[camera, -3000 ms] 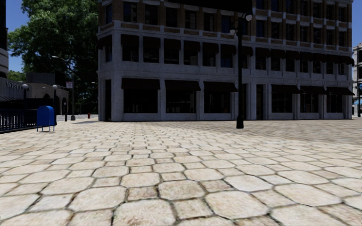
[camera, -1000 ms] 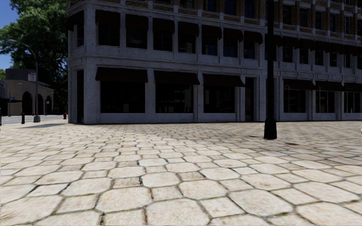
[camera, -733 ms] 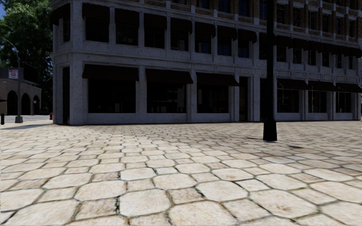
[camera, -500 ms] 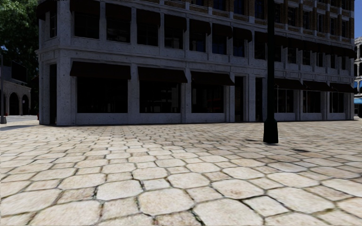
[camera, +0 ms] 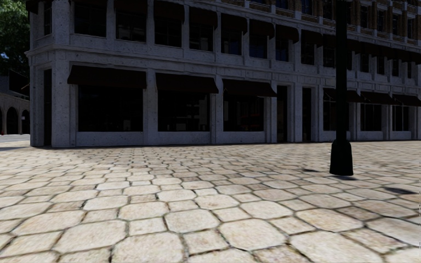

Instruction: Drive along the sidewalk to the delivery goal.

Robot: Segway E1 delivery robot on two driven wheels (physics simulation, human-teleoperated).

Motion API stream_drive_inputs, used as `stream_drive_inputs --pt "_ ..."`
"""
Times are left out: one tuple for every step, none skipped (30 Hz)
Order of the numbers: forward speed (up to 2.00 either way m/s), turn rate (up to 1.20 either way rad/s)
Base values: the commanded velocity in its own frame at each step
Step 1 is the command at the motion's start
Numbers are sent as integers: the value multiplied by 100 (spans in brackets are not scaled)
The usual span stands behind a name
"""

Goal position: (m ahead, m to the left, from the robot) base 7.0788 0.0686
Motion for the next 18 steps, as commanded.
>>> stream_drive_inputs --pt "199 0" --pt "199 0" --pt "199 0" --pt "199 0" --pt "199 0" --pt "199 0" --pt "199 0" --pt "199 0" --pt "199 0" --pt "199 0" --pt "199 0" --pt "199 0" --pt "199 0" --pt "199 0" --pt "199 0" --pt "199 0" --pt "199 0" --pt "199 0"
